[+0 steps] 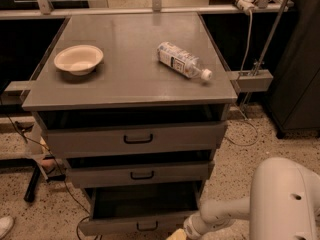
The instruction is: Close bottom drawer
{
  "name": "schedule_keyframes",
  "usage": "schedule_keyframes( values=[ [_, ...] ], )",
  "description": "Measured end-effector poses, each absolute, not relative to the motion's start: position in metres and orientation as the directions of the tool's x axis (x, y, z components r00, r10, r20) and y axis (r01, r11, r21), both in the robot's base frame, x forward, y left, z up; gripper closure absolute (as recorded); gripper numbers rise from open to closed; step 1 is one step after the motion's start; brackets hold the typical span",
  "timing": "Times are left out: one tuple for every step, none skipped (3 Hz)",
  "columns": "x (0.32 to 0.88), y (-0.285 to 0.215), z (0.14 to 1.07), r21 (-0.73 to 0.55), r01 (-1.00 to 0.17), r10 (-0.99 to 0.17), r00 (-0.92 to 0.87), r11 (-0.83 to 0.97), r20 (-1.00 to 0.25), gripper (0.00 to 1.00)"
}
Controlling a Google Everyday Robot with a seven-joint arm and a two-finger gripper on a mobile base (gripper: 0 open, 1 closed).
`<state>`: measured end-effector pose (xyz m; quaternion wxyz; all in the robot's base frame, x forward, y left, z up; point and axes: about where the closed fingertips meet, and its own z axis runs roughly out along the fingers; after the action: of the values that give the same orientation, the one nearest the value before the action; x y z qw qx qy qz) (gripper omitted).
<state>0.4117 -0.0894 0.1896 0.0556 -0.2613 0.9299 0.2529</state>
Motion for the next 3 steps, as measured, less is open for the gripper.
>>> schedule_keyframes(
  values=[
    [0.4117, -0.0894, 0.1896, 0.441, -0.514, -0.458, -0.857, 0.736, -0.236, 0.19],
    [0.4117, -0.0894, 0.1895, 0.441, -0.514, -0.458, -0.857, 0.736, -0.235, 0.43],
    [0.4117, -0.0894, 0.1896, 0.441, -0.514, -0.458, -0.857, 0.736, -0.236, 0.66]
  ],
)
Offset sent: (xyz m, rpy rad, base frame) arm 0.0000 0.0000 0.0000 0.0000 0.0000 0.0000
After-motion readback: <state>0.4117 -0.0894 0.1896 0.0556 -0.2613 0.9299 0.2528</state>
